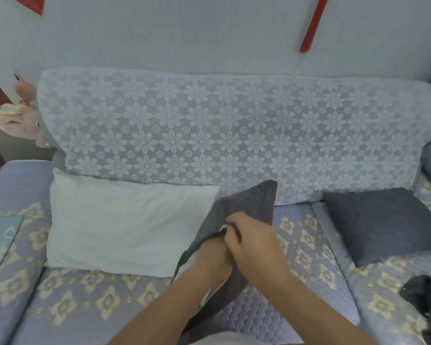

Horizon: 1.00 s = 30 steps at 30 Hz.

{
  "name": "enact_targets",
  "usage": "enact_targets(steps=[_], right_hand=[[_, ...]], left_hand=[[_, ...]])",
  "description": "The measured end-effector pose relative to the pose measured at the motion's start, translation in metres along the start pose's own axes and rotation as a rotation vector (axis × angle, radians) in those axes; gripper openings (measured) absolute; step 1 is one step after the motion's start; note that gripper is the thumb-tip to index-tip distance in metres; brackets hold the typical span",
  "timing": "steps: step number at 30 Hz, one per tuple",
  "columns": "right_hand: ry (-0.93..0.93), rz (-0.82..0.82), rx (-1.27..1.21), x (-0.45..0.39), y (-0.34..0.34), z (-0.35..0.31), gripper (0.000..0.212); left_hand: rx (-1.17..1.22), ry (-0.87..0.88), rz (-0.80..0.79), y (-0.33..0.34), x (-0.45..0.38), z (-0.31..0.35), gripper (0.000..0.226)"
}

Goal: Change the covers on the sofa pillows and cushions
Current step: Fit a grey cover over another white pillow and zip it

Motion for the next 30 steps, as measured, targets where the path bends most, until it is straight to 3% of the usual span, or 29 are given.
enact_targets(steps=[1, 2, 5, 7, 10, 13, 15, 18, 20, 23, 24, 27, 29, 30], right_hand=[[0.103, -0.013, -0.007, -0.002, -0.008, 0.017, 0.016], [0.145, 0.034, -0.027, -0.002, -0.018, 0.031, 0.016], [0.179, 0.092, -0.062, -0.006, -0.036, 0.049, 0.014], [0.168, 0.104, -0.075, -0.004, -0.04, 0.041, 0.014], [0.164, 0.124, -0.062, -0.008, -0.046, 0.029, 0.015], [0.136, 0.18, 0.024, -0.014, -0.054, 0.025, 0.011], [0.112, 0.215, 0.119, -0.013, -0.057, 0.031, 0.008], [0.153, 0.223, 0.174, 0.005, -0.053, 0.054, 0.012], [0.202, 0.074, 0.218, 0.022, -0.031, 0.074, 0.011], [0.134, -0.567, 0.207, 0.05, 0.028, 0.082, 0.025], [0.086, -0.664, 0.176, 0.053, 0.03, 0.075, 0.032], [-0.069, -0.475, 0.147, 0.029, 0.007, 0.07, 0.057], [-0.115, -0.546, 0.386, 0.027, 0.018, 0.085, 0.088], [-0.123, -0.523, 0.505, 0.029, 0.024, 0.097, 0.091]], left_hand=[[-0.011, 0.014, -0.038, 0.0, 0.001, 0.0, 0.038], [0.031, 0.047, 0.025, -0.003, 0.007, -0.001, 0.04], [0.264, -0.107, 0.259, -0.02, 0.024, -0.025, 0.02], [0.244, -0.173, 0.369, -0.035, 0.016, -0.023, 0.022], [0.084, -0.193, 0.388, -0.054, -0.014, -0.008, 0.026], [-0.122, -0.038, 0.459, -0.07, -0.03, 0.018, 0.025], [-0.305, -0.023, 0.391, -0.063, -0.031, 0.007, 0.019], [-0.457, -0.242, 0.199, -0.035, -0.009, -0.056, 0.012], [-0.441, -0.314, 0.151, -0.031, 0.007, -0.084, 0.01], [-0.372, -0.168, 0.15, -0.045, -0.01, -0.077, 0.018], [-0.356, -0.082, 0.138, -0.049, -0.018, -0.065, 0.018], [-0.312, 0.18, 0.083, -0.051, -0.035, -0.01, 0.019], [-0.268, 0.267, 0.061, -0.047, -0.041, 0.017, 0.021], [-0.25, 0.284, 0.05, -0.044, -0.045, 0.022, 0.023]])
Point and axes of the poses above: each hand's wrist, its own x-axis away from the middle knuckle, its own y-axis out of the palm, z = x × y, the point moved 9 cm from there along -x, towards the middle knuckle, and after that the axes turned 2 degrees about z, right-handed, at the moved point
